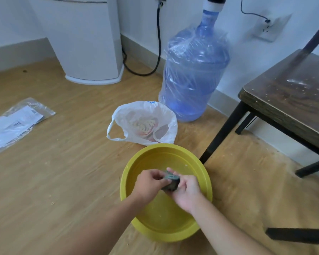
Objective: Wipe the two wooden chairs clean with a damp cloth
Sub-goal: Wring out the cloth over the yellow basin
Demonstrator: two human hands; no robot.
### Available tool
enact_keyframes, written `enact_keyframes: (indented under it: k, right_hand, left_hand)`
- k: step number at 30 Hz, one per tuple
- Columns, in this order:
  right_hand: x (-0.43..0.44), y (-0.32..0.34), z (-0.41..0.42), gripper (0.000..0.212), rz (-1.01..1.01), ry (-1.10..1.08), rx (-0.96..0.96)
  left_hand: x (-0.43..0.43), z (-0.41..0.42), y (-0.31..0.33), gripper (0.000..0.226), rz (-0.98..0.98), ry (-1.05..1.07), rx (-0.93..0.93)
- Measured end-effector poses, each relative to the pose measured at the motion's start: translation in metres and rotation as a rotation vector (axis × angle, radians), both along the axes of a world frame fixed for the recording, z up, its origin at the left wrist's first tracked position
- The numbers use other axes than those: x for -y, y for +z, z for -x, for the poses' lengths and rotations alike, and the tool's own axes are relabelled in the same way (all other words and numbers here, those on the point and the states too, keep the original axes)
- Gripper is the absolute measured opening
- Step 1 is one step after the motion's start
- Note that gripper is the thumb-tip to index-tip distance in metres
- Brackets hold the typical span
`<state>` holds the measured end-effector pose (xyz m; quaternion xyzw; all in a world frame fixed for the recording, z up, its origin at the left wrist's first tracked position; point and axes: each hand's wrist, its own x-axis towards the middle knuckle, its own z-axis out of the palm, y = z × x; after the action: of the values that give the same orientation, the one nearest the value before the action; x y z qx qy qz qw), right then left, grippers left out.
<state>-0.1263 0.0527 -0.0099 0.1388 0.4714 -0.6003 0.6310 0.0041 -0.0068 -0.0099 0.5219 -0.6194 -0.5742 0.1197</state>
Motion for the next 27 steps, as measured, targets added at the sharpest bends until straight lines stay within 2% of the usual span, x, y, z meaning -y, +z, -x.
enact_keyframes:
  k: [1, 3, 4, 5, 8, 10, 13, 17, 19, 23, 27]
  right_hand:
    - [-0.001, 0.001, 0.0, 0.069, 0.033, -0.026, 0.047]
    - [0.0, 0.006, -0.002, 0.051, 0.054, -0.008, 0.091]
    - [0.003, 0.007, -0.004, 0.049, 0.036, 0.02, 0.085]
    - [0.006, 0.005, -0.005, 0.059, -0.004, 0.061, 0.062]
    - [0.014, 0.0, -0.017, 0.077, -0.101, 0.123, -0.009]
    - [0.016, -0.005, -0.019, 0.076, -0.132, 0.052, -0.007]
    - [0.018, -0.006, -0.014, 0.067, -0.128, -0.035, 0.029]
    - [0.023, -0.007, -0.009, 0.061, -0.132, 0.011, 0.07]
    - [0.025, -0.006, -0.009, 0.062, -0.156, 0.036, 0.034]
    - [0.026, -0.01, -0.006, 0.055, -0.223, 0.05, -0.116]
    - [0.03, -0.016, -0.001, 0.034, -0.255, 0.058, -0.19]
  left_hand:
    - [-0.002, -0.001, -0.001, 0.013, 0.131, -0.034, 0.081]
    - [-0.006, 0.0, -0.003, 0.018, 0.344, -0.097, 0.208]
    - [-0.006, 0.001, -0.002, 0.02, 0.389, -0.125, 0.217]
    - [-0.005, 0.002, -0.002, 0.019, 0.389, -0.149, 0.189]
    - [-0.005, 0.005, 0.006, 0.013, 0.247, -0.161, 0.041]
    - [-0.008, 0.008, 0.012, 0.014, 0.111, 0.004, -0.096]
    - [-0.013, 0.014, 0.014, 0.021, -0.102, 0.374, -0.245]
    - [-0.011, 0.021, 0.014, 0.022, -0.425, 0.528, -0.258]
    - [-0.01, 0.022, 0.016, 0.028, -0.53, 0.545, -0.259]
    - [-0.006, 0.02, 0.013, 0.032, -0.529, 0.457, -0.197]
    - [-0.001, 0.017, 0.013, 0.024, -0.631, 0.415, -0.22]
